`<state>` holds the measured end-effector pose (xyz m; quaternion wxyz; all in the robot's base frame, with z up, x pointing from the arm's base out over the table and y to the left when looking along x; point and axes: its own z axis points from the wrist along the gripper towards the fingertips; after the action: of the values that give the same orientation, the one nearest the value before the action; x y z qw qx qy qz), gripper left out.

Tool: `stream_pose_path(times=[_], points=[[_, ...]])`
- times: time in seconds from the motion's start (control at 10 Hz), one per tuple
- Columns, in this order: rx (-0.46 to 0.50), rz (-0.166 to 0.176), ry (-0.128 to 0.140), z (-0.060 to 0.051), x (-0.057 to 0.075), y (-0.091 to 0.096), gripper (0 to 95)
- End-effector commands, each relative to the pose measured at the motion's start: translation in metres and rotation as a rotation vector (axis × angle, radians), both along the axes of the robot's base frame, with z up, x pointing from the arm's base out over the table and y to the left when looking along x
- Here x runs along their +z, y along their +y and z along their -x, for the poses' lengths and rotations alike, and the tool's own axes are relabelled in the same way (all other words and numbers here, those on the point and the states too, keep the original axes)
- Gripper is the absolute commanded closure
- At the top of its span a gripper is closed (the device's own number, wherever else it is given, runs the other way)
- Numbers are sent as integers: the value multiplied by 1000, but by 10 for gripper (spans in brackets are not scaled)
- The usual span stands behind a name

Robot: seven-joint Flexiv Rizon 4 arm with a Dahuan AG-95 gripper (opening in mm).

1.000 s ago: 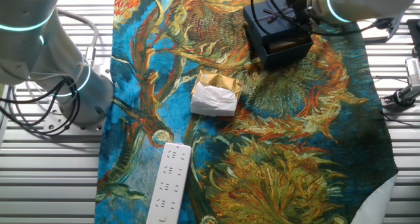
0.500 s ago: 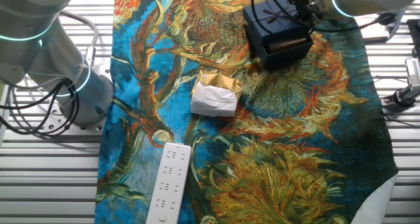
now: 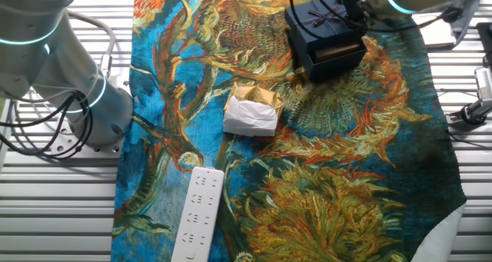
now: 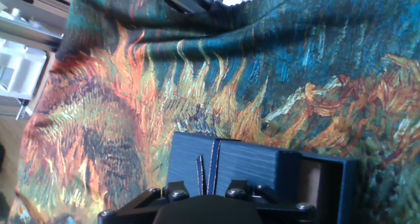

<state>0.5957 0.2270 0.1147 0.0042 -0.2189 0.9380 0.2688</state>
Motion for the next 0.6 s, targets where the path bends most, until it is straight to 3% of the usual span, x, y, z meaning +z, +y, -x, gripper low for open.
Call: stream_pose_path(times=[0.1,0.6], points=[[7,0,-6,-3,3,-6,570],[-2,-15,-13,-4,-2,-8,570]])
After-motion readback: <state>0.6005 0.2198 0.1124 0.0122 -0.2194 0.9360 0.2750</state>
